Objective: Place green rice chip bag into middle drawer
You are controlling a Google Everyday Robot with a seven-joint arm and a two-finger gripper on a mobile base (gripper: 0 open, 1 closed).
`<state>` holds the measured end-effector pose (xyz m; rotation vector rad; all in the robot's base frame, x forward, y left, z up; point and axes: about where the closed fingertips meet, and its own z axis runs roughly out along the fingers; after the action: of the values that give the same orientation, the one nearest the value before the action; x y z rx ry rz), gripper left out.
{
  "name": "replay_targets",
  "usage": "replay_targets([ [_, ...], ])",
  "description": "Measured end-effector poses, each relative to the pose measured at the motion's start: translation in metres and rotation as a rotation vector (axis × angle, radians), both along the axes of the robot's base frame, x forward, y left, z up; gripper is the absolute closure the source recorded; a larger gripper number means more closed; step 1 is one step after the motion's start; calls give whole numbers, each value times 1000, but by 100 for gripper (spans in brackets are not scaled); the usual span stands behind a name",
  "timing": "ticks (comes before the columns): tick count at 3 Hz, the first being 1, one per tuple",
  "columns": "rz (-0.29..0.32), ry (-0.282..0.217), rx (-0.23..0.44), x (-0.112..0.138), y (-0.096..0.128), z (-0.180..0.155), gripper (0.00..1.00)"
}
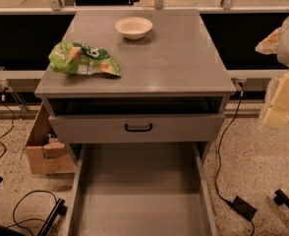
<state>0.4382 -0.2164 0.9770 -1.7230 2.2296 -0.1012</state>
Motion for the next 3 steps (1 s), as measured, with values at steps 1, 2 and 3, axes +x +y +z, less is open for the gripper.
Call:
replay_targets([
  [1,0,0,0,0,0,0,0],
  [2,-37,-22,71,15,-1,-2,0],
  [3,-23,-93,266,66,19,-8,0],
])
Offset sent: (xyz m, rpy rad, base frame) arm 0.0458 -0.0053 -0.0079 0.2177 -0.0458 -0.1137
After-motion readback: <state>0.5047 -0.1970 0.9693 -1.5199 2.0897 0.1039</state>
